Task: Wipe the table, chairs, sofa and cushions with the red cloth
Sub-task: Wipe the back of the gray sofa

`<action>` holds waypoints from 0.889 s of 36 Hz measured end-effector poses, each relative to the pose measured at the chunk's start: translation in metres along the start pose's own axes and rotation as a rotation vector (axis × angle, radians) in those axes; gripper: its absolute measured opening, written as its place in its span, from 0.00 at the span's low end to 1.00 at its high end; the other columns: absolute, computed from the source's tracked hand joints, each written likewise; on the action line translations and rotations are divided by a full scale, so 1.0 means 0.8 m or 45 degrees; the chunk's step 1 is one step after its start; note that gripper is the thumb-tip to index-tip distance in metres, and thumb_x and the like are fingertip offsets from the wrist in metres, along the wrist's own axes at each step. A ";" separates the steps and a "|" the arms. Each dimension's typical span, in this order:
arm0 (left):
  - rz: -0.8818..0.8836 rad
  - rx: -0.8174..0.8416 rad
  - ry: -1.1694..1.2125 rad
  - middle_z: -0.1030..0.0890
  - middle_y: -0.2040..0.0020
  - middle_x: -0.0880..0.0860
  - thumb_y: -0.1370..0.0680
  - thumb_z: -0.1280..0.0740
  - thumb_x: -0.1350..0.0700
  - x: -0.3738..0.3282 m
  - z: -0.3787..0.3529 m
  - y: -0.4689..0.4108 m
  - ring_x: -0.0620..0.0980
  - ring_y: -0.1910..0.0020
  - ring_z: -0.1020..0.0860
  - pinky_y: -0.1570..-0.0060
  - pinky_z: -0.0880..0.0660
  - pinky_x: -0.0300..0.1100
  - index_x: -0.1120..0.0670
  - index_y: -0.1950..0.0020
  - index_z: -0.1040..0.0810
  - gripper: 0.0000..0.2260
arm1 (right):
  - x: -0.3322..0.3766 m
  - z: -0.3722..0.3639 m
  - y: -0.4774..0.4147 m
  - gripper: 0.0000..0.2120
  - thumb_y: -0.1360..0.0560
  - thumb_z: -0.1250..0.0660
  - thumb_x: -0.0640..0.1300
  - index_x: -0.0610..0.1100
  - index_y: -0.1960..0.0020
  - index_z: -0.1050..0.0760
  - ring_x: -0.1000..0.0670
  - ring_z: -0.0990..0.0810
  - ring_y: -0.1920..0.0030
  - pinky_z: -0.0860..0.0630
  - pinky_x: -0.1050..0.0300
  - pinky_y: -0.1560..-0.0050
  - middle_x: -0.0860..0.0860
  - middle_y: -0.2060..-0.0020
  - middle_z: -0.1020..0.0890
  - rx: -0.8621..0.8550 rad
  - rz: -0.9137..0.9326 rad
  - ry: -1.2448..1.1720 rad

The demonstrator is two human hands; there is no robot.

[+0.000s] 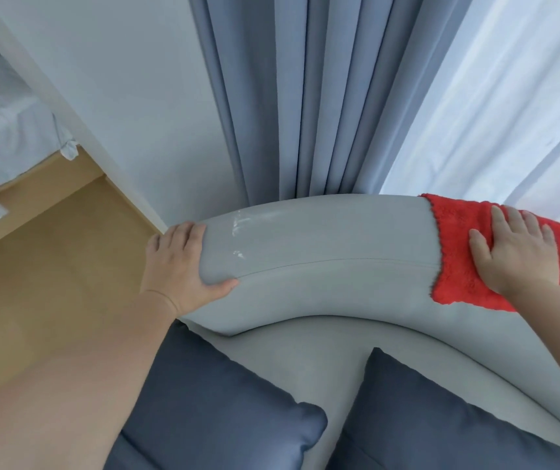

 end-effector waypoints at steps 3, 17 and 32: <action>0.000 0.016 0.004 0.30 0.35 0.57 0.40 0.43 0.24 -0.002 0.000 0.001 0.58 0.37 0.32 0.37 0.36 0.57 0.57 0.31 0.35 0.48 | 0.017 0.001 -0.001 0.40 0.26 0.60 0.66 0.40 0.25 0.41 0.38 0.41 0.27 0.46 0.37 0.27 0.41 0.27 0.36 0.019 -0.013 0.000; 0.021 0.044 -0.002 0.30 0.34 0.56 0.40 0.45 0.23 -0.001 0.003 0.000 0.57 0.36 0.32 0.37 0.36 0.57 0.57 0.31 0.34 0.49 | 0.124 0.002 -0.006 0.39 0.25 0.59 0.66 0.41 0.25 0.41 0.37 0.40 0.28 0.45 0.37 0.28 0.41 0.28 0.34 0.021 0.146 0.014; -0.033 -0.003 0.042 0.32 0.31 0.56 0.35 0.49 0.28 0.005 -0.004 0.002 0.56 0.33 0.34 0.36 0.38 0.57 0.56 0.30 0.35 0.43 | 0.261 -0.004 0.014 0.38 0.25 0.58 0.63 0.40 0.26 0.38 0.37 0.39 0.28 0.44 0.36 0.29 0.41 0.28 0.34 -0.016 0.332 -0.013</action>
Point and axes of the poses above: each hand's wrist, its own y-axis away from the middle knuckle, its own z-axis out of the back of the hand, x = y × z, the point moved 2 cm from there along -y, towards the middle knuckle
